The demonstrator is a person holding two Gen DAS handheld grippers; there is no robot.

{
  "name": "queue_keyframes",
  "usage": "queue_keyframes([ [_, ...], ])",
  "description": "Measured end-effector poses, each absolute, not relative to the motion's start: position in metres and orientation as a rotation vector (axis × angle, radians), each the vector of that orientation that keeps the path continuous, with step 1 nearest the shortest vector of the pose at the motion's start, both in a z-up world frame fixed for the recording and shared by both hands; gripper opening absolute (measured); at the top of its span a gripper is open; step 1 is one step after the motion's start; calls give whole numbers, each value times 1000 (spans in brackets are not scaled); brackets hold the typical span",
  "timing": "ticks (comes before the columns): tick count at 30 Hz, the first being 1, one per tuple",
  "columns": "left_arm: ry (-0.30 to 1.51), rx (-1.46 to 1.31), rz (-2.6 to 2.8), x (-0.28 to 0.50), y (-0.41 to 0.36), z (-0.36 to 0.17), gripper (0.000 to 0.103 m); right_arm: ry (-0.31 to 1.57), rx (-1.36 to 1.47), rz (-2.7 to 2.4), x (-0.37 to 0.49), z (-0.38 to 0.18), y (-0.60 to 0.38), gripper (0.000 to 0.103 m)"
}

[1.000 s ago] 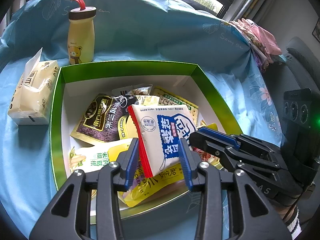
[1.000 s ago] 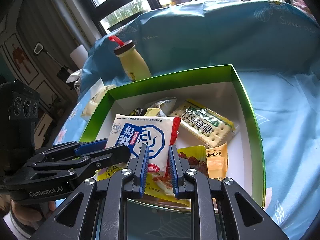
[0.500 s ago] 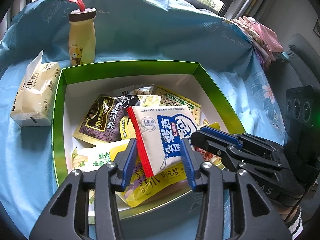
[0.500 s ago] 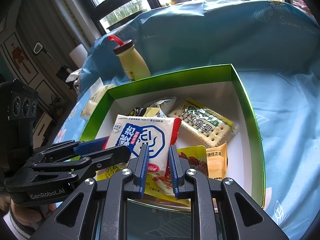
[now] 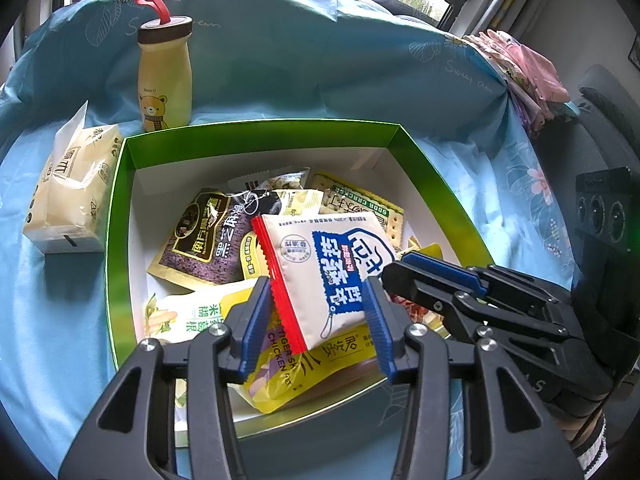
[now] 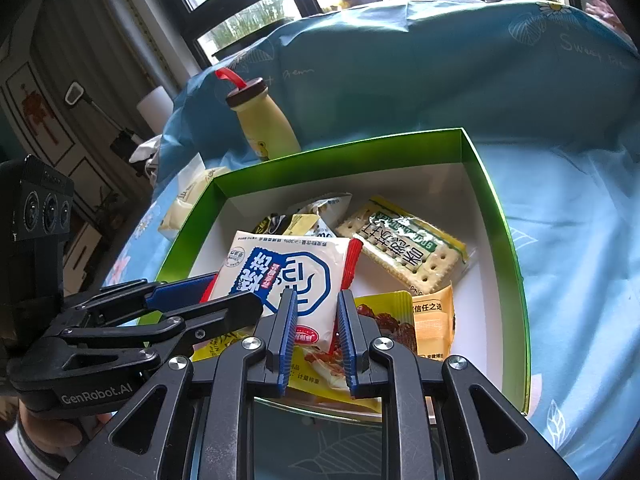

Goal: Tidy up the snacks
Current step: 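Press the packet down into the box and open the right gripper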

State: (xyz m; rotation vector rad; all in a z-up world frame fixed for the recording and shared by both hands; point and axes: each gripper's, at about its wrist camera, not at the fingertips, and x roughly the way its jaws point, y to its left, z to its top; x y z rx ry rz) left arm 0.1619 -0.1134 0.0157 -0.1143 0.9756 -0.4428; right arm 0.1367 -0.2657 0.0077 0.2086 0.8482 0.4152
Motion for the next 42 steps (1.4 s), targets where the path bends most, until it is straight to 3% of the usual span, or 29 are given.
queue_keyframes([
  [42,979,-101,-392,162,-112,17,62,859,185,393,135,8,-266,21],
])
